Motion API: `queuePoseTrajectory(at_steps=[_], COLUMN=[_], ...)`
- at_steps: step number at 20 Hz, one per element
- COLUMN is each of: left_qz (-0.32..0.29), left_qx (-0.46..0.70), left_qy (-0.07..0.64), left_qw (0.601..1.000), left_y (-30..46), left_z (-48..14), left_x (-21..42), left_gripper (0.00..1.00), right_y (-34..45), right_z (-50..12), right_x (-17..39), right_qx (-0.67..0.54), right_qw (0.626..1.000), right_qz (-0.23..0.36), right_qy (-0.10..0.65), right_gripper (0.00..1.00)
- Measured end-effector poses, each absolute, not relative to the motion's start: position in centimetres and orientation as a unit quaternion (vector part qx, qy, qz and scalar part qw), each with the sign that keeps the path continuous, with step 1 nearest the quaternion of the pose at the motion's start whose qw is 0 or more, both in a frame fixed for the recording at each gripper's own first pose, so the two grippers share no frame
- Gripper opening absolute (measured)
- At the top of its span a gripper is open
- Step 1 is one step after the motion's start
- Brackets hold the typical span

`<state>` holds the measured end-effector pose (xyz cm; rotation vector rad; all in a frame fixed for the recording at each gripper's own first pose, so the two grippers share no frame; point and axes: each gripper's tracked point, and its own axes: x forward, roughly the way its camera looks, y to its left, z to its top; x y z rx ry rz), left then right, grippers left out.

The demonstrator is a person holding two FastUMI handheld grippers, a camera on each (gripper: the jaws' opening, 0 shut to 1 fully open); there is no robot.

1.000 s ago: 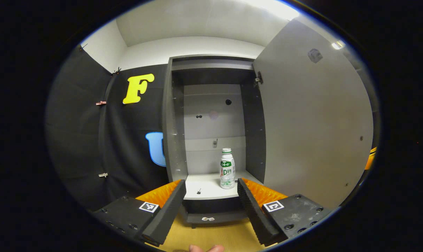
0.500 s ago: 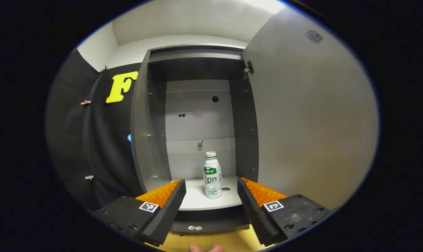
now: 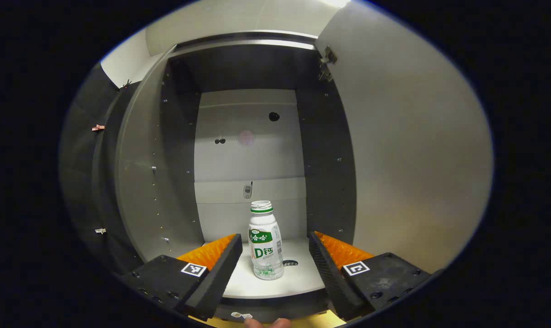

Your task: Open the cabinet door with the right hand, grasp the bottle in the cabinet with the left hand and place it on the coaster, then close the cabinet door with the right hand.

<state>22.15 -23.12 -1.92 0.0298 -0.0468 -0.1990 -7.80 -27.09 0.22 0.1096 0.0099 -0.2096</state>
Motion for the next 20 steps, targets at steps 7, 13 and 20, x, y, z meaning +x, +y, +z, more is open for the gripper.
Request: queuePoseTrajectory(at_steps=[7, 13, 20], left_qz=[-0.067, -0.053, -0.067], left_qx=[0.024, 0.024, 0.005], left_qy=[0.004, 0.007, 0.012], left_qw=[0.997, 0.998, 0.998], left_y=[-23.3, -23.7, -23.9], left_z=[-5.6, -7.0, -7.8], left_x=[29.3, 32.3, 33.3], left_gripper=[0.93, 0.93, 0.74], right_y=[-28.6, -29.5, -29.3], right_z=[-0.2, -0.5, -0.7], right_x=[-6.8, -5.5, -5.1], right_qx=[0.061, 0.060, 0.053], right_qw=[0.992, 0.991, 0.991], right_qz=[-0.113, -0.116, -0.122], right_qy=[0.012, 0.017, 0.021], right_gripper=[0.98, 0.98, 0.98])
